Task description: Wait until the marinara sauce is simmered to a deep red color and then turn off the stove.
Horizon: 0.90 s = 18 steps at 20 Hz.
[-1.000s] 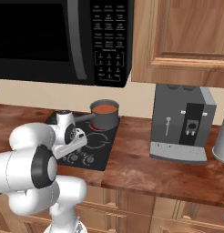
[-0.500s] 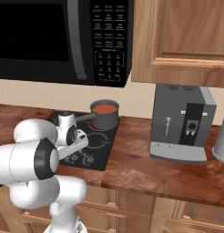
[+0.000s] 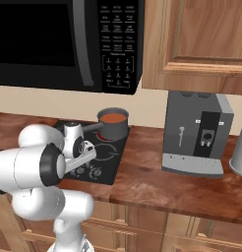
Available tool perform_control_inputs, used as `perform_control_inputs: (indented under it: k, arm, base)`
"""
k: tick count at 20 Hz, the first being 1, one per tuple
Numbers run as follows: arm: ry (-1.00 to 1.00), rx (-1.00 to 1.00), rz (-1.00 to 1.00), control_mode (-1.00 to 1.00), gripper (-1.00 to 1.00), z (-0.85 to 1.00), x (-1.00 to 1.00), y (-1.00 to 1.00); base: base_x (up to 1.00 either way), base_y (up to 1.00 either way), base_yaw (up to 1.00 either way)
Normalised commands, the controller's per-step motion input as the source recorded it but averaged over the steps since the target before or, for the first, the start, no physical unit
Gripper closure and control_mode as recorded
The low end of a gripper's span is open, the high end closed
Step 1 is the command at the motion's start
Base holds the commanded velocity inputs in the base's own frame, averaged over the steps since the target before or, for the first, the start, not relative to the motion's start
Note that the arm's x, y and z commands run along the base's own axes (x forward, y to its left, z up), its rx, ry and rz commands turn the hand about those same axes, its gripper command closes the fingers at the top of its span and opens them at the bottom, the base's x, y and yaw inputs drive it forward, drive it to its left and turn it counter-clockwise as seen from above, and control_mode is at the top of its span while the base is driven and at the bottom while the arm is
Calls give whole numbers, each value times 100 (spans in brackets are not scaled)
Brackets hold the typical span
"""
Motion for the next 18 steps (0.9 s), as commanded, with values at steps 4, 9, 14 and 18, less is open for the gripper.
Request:
perform_control_inputs:
  k: [4, 9, 14, 18]
  arm:
    - [0, 0, 0, -100, -100, -8, 6, 0]
    - [0, 0, 0, -100, -100, -6, 0, 0]
    - [0, 0, 0, -100, -100, -2, 0, 0]
    - [0, 0, 0, -100, -100, 0, 0, 0]
  base:
    - [0, 0, 0]
    - [0, 0, 0]
    - [0, 0, 0]
    - [0, 0, 0]
